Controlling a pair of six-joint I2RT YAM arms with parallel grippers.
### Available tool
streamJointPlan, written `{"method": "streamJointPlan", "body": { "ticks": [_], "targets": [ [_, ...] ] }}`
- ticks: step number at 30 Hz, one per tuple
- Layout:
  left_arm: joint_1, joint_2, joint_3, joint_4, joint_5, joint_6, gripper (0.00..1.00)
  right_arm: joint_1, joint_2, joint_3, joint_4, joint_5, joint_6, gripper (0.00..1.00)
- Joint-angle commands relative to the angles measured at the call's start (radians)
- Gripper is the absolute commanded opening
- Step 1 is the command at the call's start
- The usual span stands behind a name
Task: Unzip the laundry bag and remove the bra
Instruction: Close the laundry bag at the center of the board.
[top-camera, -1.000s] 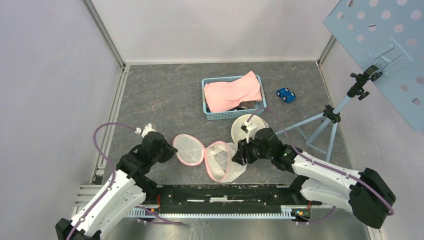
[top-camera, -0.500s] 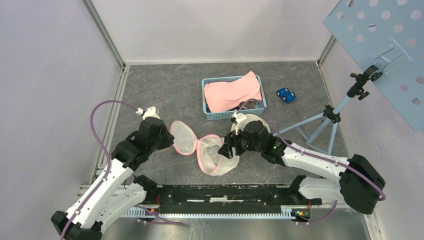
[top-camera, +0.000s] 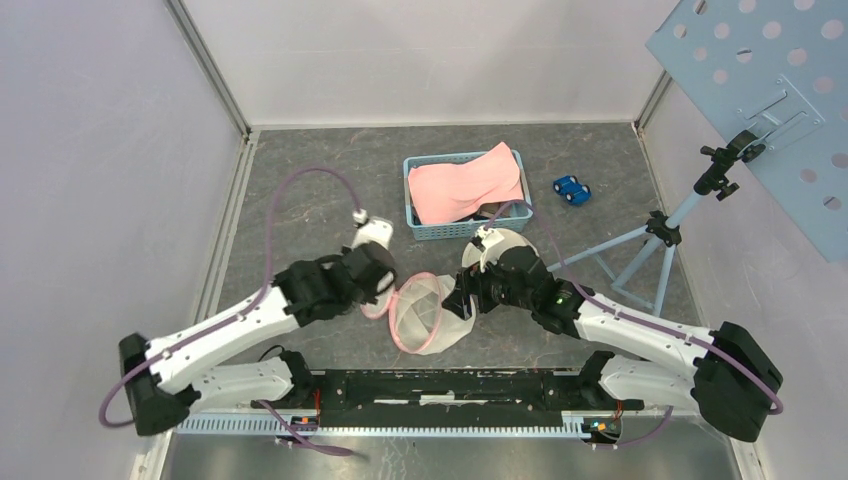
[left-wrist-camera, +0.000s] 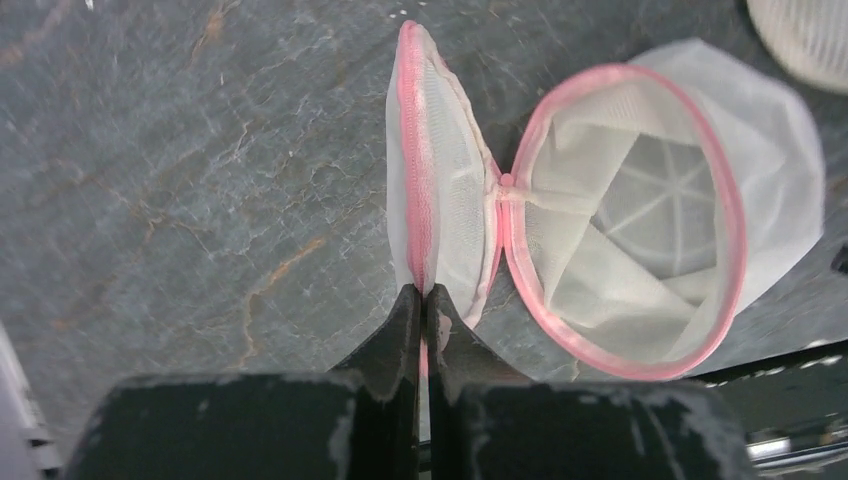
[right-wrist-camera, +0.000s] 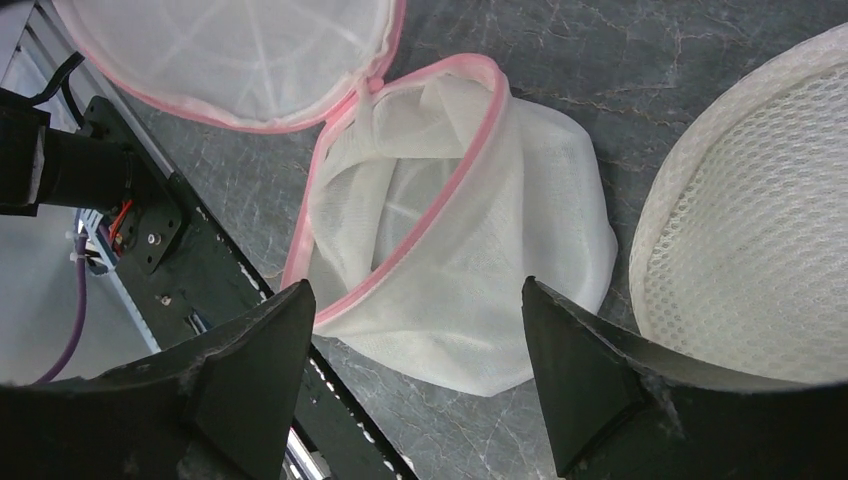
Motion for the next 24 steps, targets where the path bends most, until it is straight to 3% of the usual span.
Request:
{"method": "streamJointPlan", "body": {
  "ticks": [1, 9, 15, 20, 24],
  "targets": [
    [-0.175, 0.111, 0.081, -0.090, -0.215, 0.028, 0.02, -0.004, -0.036, -0.011, -0.006, 0.037, 0.005, 0.83],
    [-0.372, 0.236, 0.092, -0.089, -0.280, -0.074, 0.02, -0.058, -0.088, -0.079, -0.010, 0.029, 0.037, 0.83],
    [-0.432, 0.354, 0.141, -0.082, -0.279, -0.137, 0.02, -0.077, -0.073, -0.150, 0.038, -0.006, 0.071, 0.80],
    [-0.441, 0.397, 0.131, 0.012, -0.186, -0.162, 0.02, -0.081, -0.053, -0.160, 0.031, 0.036, 0.056, 0.78],
    [-0.439, 0.388, 0.076, 0.146, -0.086, -0.171, 0.05, -0.083, -0.024, -0.169, 0.023, 0.052, 0.037, 0.71]
  ]
}}
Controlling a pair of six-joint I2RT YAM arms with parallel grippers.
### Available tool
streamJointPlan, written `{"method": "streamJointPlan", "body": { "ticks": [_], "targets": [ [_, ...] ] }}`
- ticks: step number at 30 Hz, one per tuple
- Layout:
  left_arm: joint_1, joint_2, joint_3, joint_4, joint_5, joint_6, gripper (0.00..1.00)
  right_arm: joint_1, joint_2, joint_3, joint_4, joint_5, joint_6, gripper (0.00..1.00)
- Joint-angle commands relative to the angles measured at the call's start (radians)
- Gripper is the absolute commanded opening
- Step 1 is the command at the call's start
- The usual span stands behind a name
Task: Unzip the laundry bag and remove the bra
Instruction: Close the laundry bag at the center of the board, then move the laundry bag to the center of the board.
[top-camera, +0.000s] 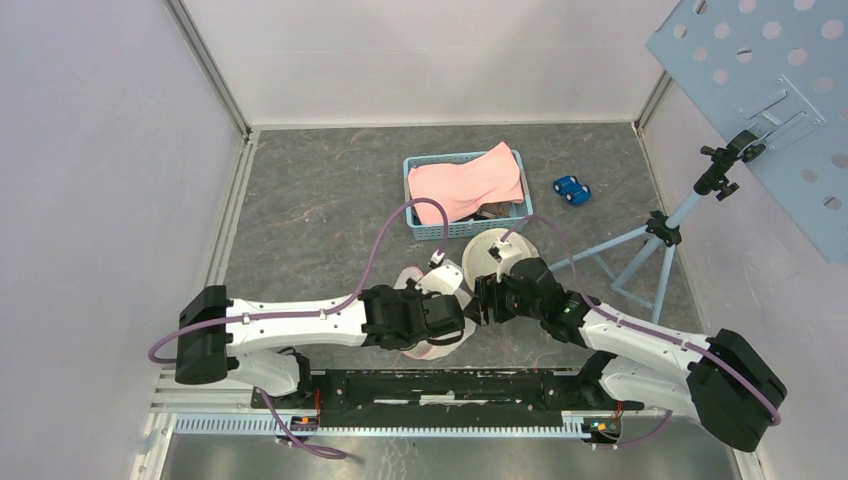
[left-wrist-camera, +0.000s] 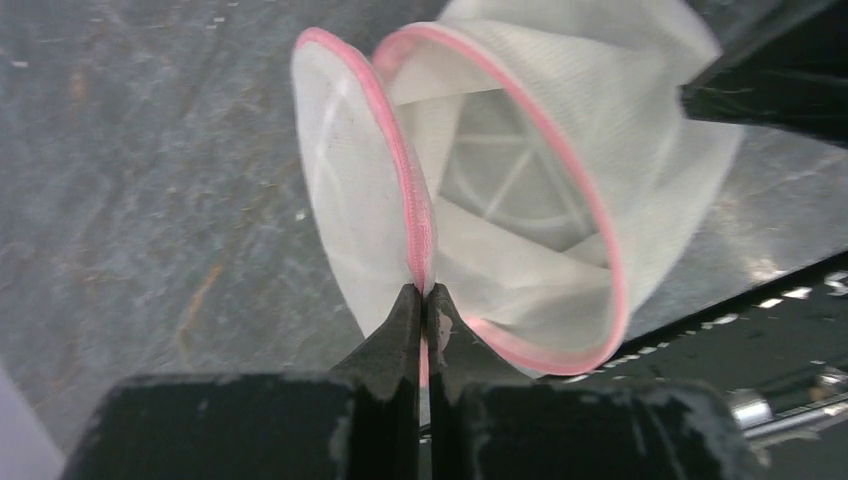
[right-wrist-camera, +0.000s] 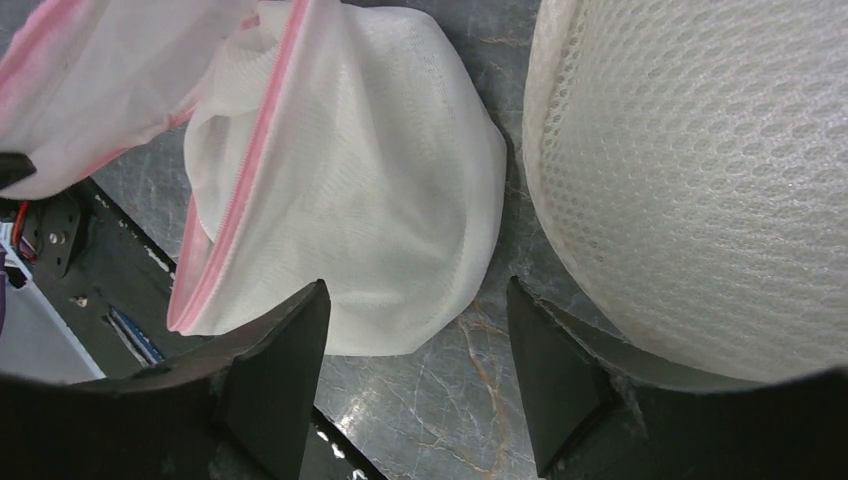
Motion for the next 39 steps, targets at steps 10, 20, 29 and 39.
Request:
{"method": "streamJointPlan", "body": {
  "ticks": [10, 20, 29, 39],
  "targets": [
    [-0.002, 0.030, -0.103, 0.328, 0.228, -0.087, 0.25, -0.006, 0.086, -0.063, 0.124, 0.003, 0.016, 0.61],
    [0.000, 0.050, -0.117, 0.381, 0.224, -0.160, 0.66, -0.005, 0.135, -0.061, 0.174, -0.005, 0.009, 0.50],
    [0.019, 0.101, -0.101, 0.368, 0.186, -0.193, 0.79, -0.005, 0.154, -0.057, 0.173, 0.006, -0.002, 0.47],
    [0.019, 0.248, -0.012, 0.360, 0.189, -0.158, 0.74, -0.004, 0.164, -0.074, 0.197, 0.002, -0.002, 0.39]
  ]
}}
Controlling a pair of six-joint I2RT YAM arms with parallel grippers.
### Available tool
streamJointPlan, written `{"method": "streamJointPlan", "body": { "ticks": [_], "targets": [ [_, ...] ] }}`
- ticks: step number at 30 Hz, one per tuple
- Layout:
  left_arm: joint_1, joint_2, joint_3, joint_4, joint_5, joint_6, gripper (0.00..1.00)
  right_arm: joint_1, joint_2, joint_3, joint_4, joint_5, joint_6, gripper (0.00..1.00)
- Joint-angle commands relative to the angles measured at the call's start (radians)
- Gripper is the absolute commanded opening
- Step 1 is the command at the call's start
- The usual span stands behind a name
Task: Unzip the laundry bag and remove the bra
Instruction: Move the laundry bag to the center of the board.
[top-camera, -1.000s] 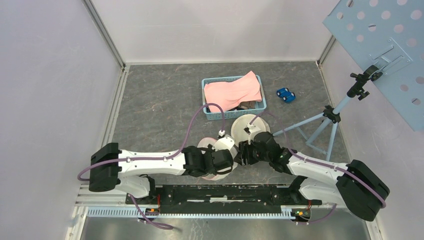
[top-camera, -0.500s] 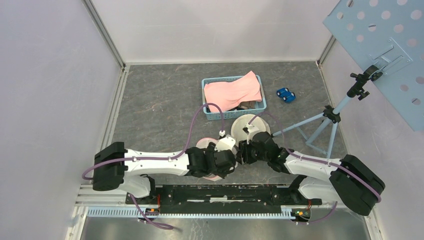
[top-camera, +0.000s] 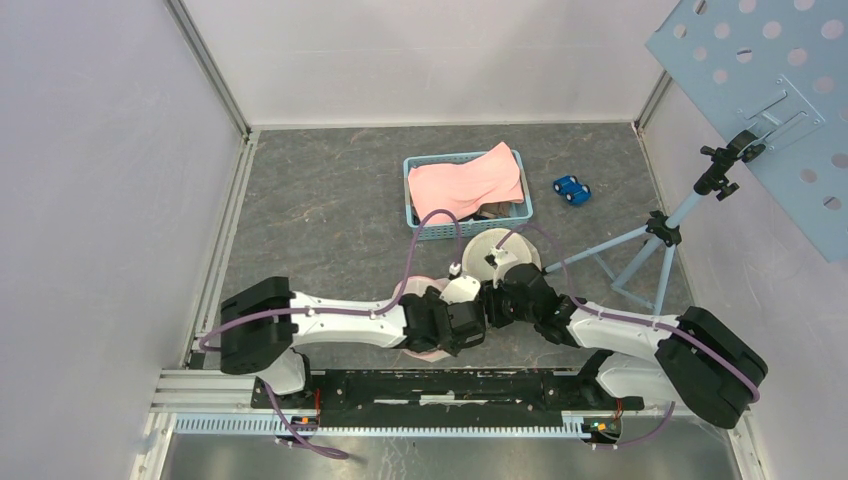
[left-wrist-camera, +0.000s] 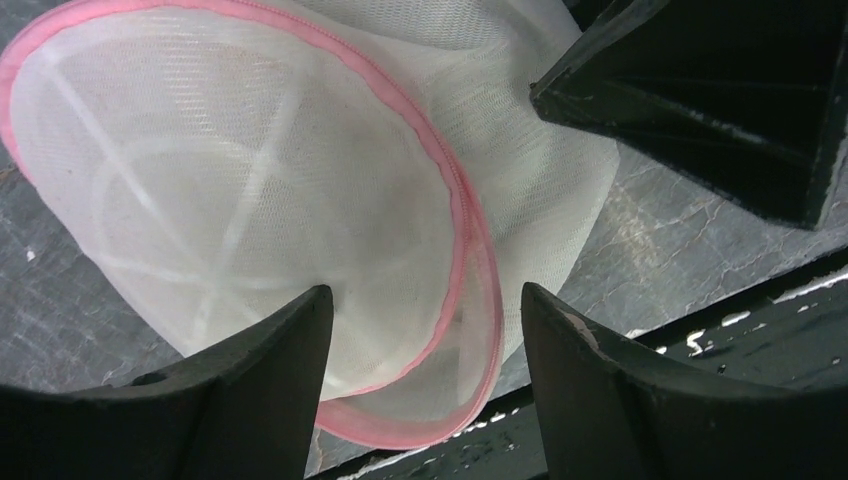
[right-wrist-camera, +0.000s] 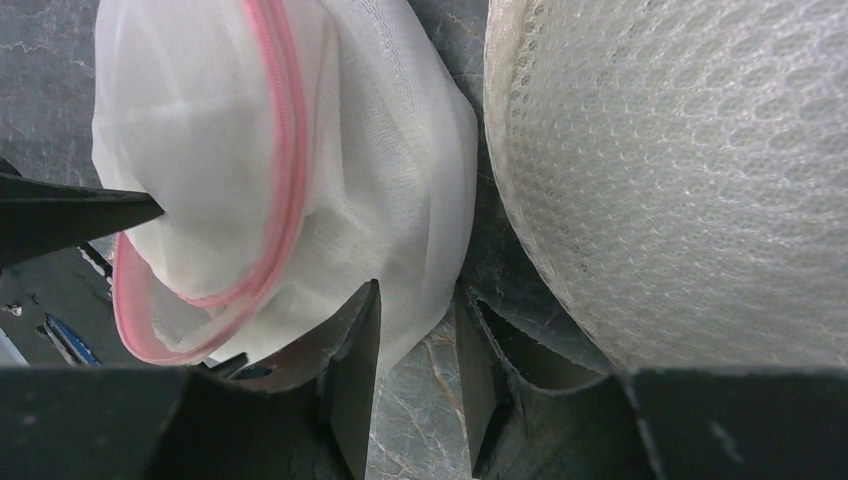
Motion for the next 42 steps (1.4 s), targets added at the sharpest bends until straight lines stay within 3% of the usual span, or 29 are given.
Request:
{"method": "streamJointPlan", "body": {
  "ticks": [1, 5, 10, 13, 22, 27, 35, 42],
  "targets": [
    [0.003, 0.052, 0.070, 0.013, -0.036, -0.019, 0.72, -0.003, 0.010, -0.009, 0.043, 0.004, -0.007, 0.38],
    [0.003, 0.059, 0.068, 0.007, -0.061, -0.038, 0.54, -0.003, 0.010, -0.009, 0.042, 0.007, -0.010, 0.34],
    [0.002, 0.046, 0.063, 0.017, -0.053, -0.030, 0.17, 0.004, 0.023, -0.011, 0.057, -0.004, -0.008, 0.26],
    [0.004, 0.020, 0.056, 0.032, -0.041, -0.017, 0.03, 0.012, 0.028, -0.010, 0.067, -0.007, -0.003, 0.20],
    [-0.053, -0.048, 0.146, 0.023, -0.060, 0.080, 0.02, 0.043, 0.054, 0.000, 0.086, -0.009, 0.009, 0.00],
    [-0.059, -0.018, 0.152, 0.025, -0.064, 0.063, 0.02, 0.045, 0.041, 0.003, 0.079, -0.005, 0.011, 0.00],
    [-0.052, 0.037, 0.069, 0.052, -0.043, 0.004, 0.02, 0.045, -0.015, 0.020, 0.007, 0.030, -0.011, 0.22],
    [-0.043, 0.060, 0.046, 0.088, -0.020, 0.003, 0.02, 0.045, -0.064, 0.064, -0.077, 0.073, -0.046, 0.33]
  ]
}}
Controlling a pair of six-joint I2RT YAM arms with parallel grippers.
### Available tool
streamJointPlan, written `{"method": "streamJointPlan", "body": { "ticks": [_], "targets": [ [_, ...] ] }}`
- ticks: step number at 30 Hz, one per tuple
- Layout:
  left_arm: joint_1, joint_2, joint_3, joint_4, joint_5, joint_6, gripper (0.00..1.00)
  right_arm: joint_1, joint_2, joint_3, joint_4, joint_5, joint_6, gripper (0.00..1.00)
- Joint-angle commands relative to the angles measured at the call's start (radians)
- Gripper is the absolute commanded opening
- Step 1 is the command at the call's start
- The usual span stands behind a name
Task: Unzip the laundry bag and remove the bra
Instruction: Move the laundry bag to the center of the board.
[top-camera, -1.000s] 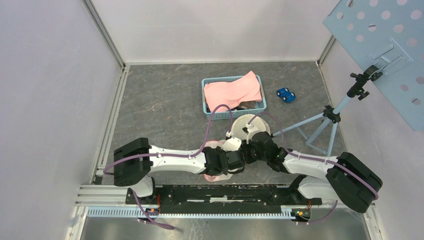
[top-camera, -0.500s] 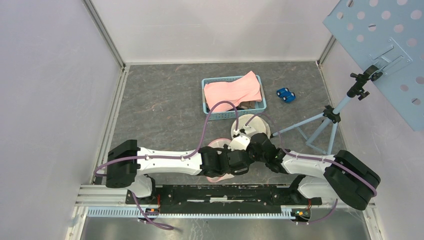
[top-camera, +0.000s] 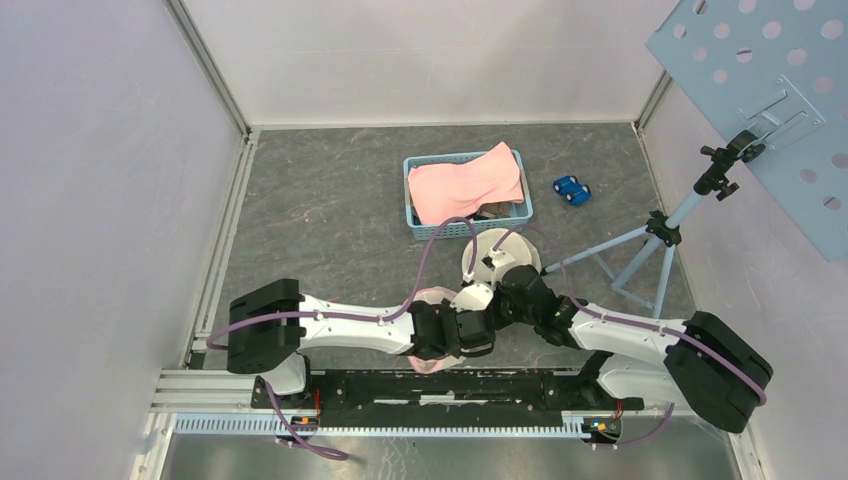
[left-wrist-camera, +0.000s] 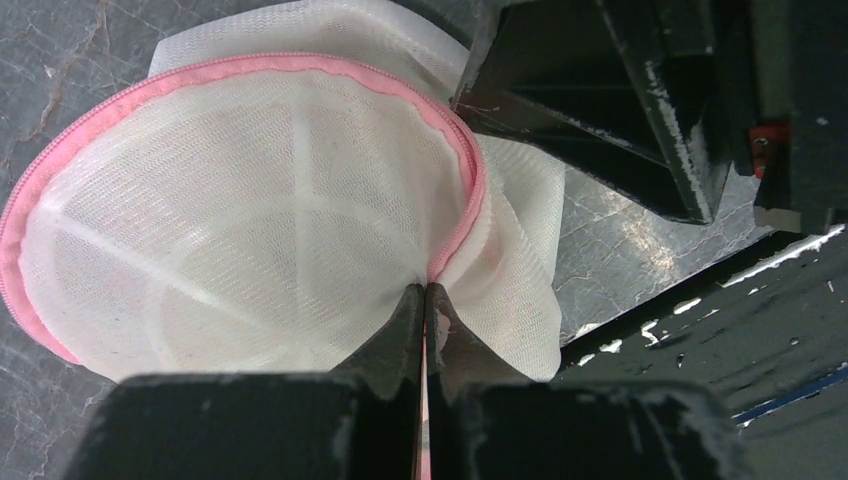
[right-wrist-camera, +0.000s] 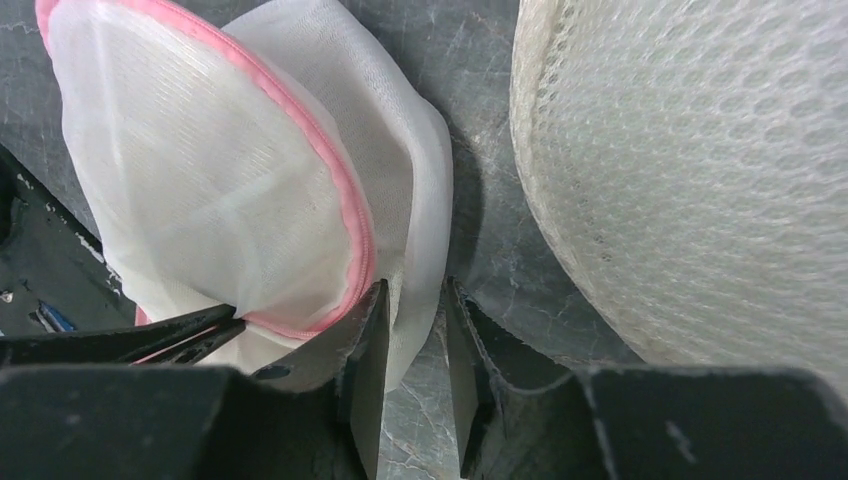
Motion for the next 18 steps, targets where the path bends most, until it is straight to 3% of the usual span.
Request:
{"method": "streamJointPlan", "body": {
  "ticks": [1, 9, 18],
  "targets": [
    [0.017, 0.000, -0.010, 0.068, 0.013, -0.036, 0.02, 0.004, -0.044, 0.061, -0.056, 0.048, -0.036, 0.36],
    [0.166, -0.061, -0.140, 0.174, 0.172, -0.073, 0.02, 0.004, -0.155, 0.144, -0.171, 0.067, -0.057, 0.56],
    [0.322, -0.049, -0.129, 0.070, 0.158, -0.100, 0.03, 0.005, -0.203, 0.154, -0.192, 0.045, -0.079, 0.66]
  ]
}}
